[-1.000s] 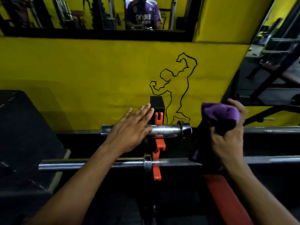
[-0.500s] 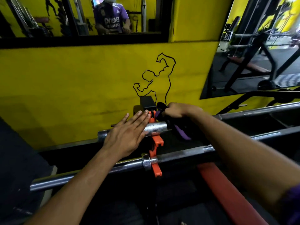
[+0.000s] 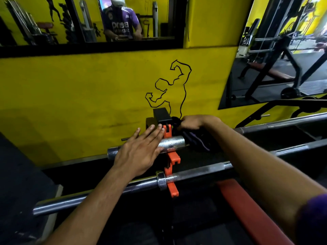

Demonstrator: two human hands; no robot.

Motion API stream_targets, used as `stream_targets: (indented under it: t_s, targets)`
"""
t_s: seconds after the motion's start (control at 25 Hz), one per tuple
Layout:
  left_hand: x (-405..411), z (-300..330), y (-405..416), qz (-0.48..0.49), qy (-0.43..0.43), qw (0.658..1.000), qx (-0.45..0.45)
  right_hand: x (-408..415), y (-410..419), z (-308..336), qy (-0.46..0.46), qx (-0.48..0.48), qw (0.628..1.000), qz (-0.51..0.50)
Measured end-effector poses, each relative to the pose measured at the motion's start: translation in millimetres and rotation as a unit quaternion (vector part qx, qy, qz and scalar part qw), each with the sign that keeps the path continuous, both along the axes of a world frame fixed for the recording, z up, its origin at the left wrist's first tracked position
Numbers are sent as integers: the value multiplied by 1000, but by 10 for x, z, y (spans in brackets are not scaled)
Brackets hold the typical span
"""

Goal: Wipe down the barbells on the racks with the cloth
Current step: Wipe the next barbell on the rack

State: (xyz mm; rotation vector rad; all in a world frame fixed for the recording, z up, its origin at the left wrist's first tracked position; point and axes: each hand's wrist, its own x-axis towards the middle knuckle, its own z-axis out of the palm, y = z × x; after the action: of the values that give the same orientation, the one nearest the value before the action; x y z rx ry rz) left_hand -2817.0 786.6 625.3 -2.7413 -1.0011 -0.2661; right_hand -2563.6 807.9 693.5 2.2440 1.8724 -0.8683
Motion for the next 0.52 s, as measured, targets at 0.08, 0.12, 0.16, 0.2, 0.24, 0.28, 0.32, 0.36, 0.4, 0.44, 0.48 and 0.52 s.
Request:
stream_targets:
  t_s: [0.08,0.12,0.16,0.2,0.24,0.28,0.32,0.36,0.4,0.44,0.48,0.52]
  targets:
    - [5,15,2,-2,-1,1000,-4,-116,-283,30,-30,141,990,3]
    - [4,13,2,-3,0,1000,-5,-146,-450,0,-66,212,975,4]
    - [2,8,3,-2,0,1000,-5,-181,-623,-87,-101,281,954,2]
    - [1,8,-3,-1,-2,1000,-4,-205,-795,-222,-103,347,932,-2]
    - [3,15,-12,-1,-2,1000,-4,-257,-978,-358,-77,401,913,-6]
    - [4,23,-22,0,-1,1000,-3,-272,-1113,-561,-36,441,897,-4]
    - [5,21,-24,0,1,1000,-3,-285,-1253,-754,-6,481,876,5]
    - [3,16,-18,-1,1,1000,-2,-311,-1382,-908,31,517,856,8]
    - [2,14,-13,-2,2,1000,-2,-329,-1506,-1044,74,538,840,4]
    - [4,22,-16,-1,4,1000,-2,-353,-1614,-1136,130,543,830,-15]
    - [7,25,-20,1,6,1000,-3,-392,-1711,-1185,190,532,824,-48]
    - [9,18,-20,3,8,1000,-2,-420,-1787,-1261,250,512,817,-83]
